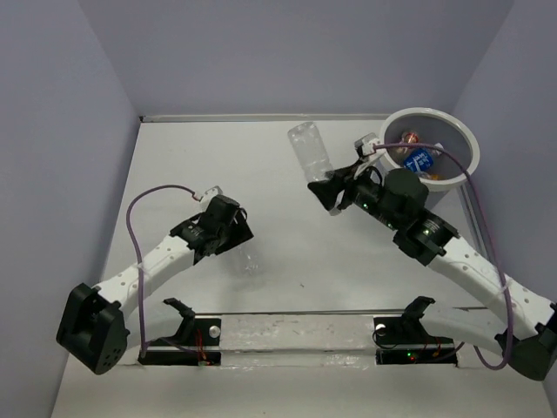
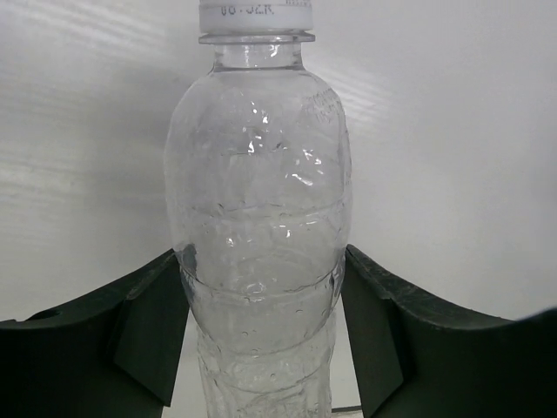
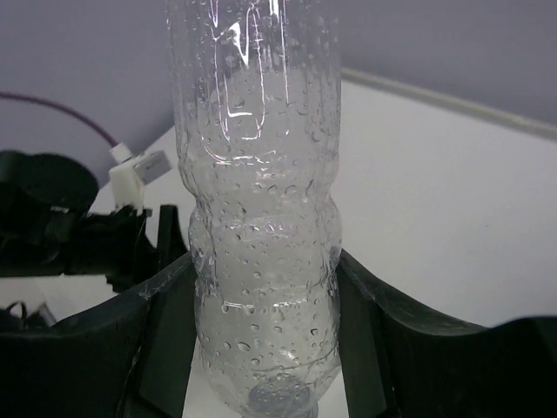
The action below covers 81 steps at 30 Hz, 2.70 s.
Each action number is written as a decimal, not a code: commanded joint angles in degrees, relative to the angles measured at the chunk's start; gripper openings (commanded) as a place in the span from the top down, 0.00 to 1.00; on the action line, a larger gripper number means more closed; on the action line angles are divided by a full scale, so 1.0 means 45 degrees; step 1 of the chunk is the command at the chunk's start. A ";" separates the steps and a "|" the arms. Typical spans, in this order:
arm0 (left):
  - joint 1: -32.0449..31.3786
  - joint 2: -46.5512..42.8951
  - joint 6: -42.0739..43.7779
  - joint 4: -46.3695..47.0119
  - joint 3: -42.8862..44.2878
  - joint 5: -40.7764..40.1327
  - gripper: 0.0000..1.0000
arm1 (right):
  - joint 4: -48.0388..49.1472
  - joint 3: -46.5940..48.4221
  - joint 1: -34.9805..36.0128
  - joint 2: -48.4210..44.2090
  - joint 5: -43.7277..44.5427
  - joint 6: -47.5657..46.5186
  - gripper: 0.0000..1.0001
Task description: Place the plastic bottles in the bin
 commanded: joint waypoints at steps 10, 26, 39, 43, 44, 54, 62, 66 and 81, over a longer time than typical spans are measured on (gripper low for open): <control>-0.0296 -0.3173 0.3599 0.4261 0.0721 -0.0164 0.31 | 0.4980 0.2259 -0.4535 0.1047 0.8729 -0.3876 0.66; -0.0198 -0.5677 0.6066 0.4496 0.1191 0.0910 0.27 | 0.4163 0.0543 -0.7517 0.1407 0.7983 -0.0202 0.11; -0.0198 -0.5463 0.6163 0.4535 0.1152 0.1067 0.27 | 0.1231 0.0776 -0.7517 -0.0821 0.4725 0.1519 0.08; -0.0179 -0.5248 0.6242 0.4612 0.1133 0.0949 0.27 | 0.0820 0.0406 -0.7517 -0.1153 0.1700 0.2883 0.09; -0.0198 -0.5209 0.6300 0.4729 0.1114 0.1065 0.27 | 0.0820 0.0366 -0.7517 -0.1192 0.0823 0.3062 0.11; -0.0179 -0.3335 0.5619 0.7287 0.1211 0.5576 0.27 | 0.4589 -0.2094 -0.4005 -0.0862 -0.6820 0.5390 0.16; -0.0783 -0.2145 0.4464 1.0156 0.1074 0.6552 0.27 | 0.5253 -0.3012 -0.2360 -0.0372 -0.7607 0.4725 0.02; -0.1486 -0.1635 0.4815 1.0238 0.1367 0.6984 0.27 | 0.5486 -0.3014 -0.2360 -0.0587 -0.7155 0.4588 0.00; -0.2658 -0.0718 0.5479 0.9360 0.1699 0.7570 0.27 | 0.4097 -0.1665 -0.2360 0.0114 -0.6174 0.3765 0.00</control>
